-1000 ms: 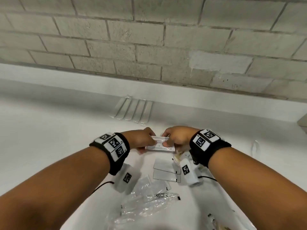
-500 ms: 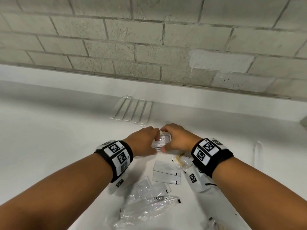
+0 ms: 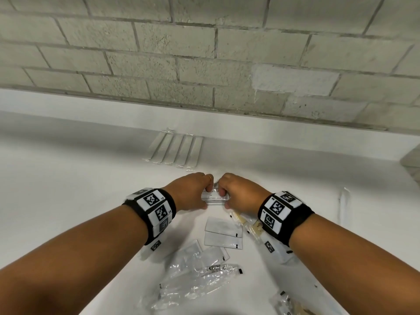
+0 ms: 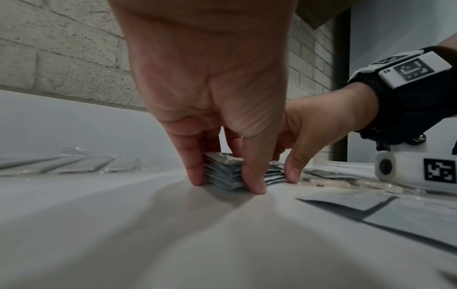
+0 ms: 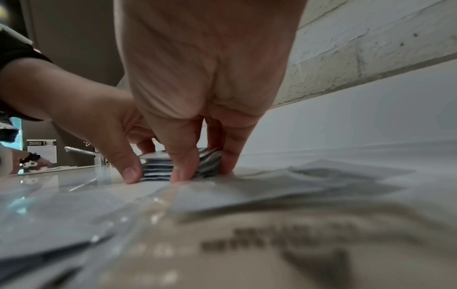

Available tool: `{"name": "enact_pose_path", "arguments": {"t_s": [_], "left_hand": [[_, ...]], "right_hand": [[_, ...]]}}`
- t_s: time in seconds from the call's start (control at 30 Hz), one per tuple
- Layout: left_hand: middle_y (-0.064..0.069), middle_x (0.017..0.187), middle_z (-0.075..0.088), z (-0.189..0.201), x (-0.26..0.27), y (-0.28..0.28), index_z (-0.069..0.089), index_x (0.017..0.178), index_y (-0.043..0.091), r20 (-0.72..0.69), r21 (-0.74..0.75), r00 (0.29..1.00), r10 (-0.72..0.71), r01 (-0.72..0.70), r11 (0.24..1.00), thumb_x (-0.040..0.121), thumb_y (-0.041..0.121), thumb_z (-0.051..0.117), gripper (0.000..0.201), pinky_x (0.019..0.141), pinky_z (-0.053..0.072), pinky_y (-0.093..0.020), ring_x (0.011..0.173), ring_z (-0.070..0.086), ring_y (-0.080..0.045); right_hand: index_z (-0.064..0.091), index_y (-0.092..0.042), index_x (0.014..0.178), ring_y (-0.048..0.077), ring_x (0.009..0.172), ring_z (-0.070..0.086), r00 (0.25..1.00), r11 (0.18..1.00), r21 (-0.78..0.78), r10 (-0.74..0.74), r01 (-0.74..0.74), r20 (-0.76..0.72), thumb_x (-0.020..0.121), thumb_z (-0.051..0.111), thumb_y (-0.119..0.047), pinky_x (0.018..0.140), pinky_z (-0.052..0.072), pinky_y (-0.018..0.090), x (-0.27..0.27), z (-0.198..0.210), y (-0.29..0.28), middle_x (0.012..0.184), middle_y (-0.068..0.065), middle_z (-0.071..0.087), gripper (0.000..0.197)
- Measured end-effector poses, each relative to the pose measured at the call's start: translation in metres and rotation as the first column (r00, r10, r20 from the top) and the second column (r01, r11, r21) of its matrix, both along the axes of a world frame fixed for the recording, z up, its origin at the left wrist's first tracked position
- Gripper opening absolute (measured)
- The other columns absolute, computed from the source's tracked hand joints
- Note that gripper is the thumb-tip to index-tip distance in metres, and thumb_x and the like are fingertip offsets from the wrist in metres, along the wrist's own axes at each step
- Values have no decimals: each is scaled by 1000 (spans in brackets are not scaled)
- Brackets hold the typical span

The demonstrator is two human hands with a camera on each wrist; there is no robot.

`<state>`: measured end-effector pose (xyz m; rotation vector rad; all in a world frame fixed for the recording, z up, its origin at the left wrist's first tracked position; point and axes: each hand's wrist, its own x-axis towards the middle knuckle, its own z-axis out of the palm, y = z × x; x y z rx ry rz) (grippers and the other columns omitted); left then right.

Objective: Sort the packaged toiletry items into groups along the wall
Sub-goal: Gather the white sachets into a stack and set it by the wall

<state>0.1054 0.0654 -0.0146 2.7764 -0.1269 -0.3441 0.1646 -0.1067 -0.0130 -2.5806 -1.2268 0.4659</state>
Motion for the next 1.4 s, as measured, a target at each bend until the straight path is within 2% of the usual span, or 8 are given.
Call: {"name": "enact_pose_path", "arguments": {"t_s": [0.27,0.4,0.57,0.73,0.87,1.07,1.23,1.4], "left_hand": [[-1,95,53,0,11,-4,47,94,21,15,39,999,-32,31,999,75,22,70,30,73,43,-30,87,52,-20],[-3,100,56,1,37,-8,48,100,18,47,106,996,-80,75,992,76,21,66,30,71,42,-29,92,53,-21],[-3,104,55,-1,83,-8,47,101,21,32,146,998,-61,56,988,75,22,63,30,72,46,-33,96,53,-23],[-5,108,54,5,132,3,47,103,21,46,193,999,-26,16,981,77,23,62,30,75,46,-36,103,51,-25],[-8,118,46,4,162,13,50,117,21,143,235,990,-20,-14,972,79,27,64,41,85,45,-41,109,46,-30],[-11,129,38,0,184,16,47,129,19,270,329,962,37,-129,936,80,36,67,55,87,47,-46,110,47,-34],[-15,131,38,-5,183,11,39,133,15,220,167,957,191,-230,959,82,22,68,59,82,54,-46,97,61,-39],[-13,123,46,-9,179,11,48,129,21,209,30,962,175,-185,982,86,17,59,45,88,51,-41,98,61,-38]], "right_hand": [[51,-23,89,15,95,47,997,999,-29,-12,15,80,77,68,-16,71,36,25,7,-2,-1,94,-7,49,23],[56,-18,96,22,100,46,984,993,-108,-28,47,177,73,71,-26,78,46,34,28,1,0,107,2,48,29],[54,-12,103,26,79,52,983,977,-152,-132,151,128,82,67,-23,72,49,36,70,3,6,112,10,45,27],[54,-10,110,33,89,60,964,963,-122,-222,240,144,82,67,-23,75,50,39,117,0,23,117,12,42,33],[55,-15,117,36,92,61,957,968,-63,-227,241,182,84,64,-20,79,52,40,150,-2,35,119,14,42,35],[59,-21,111,30,95,65,901,944,-42,-300,329,312,85,58,-29,73,51,36,169,-8,44,109,6,63,27],[50,-14,112,32,97,63,900,942,-1,-322,337,295,86,60,-24,69,43,33,167,-10,40,107,7,64,29],[55,-12,111,34,100,62,922,967,-5,-243,256,302,89,55,-19,76,49,36,166,-11,41,109,10,65,23]]}}
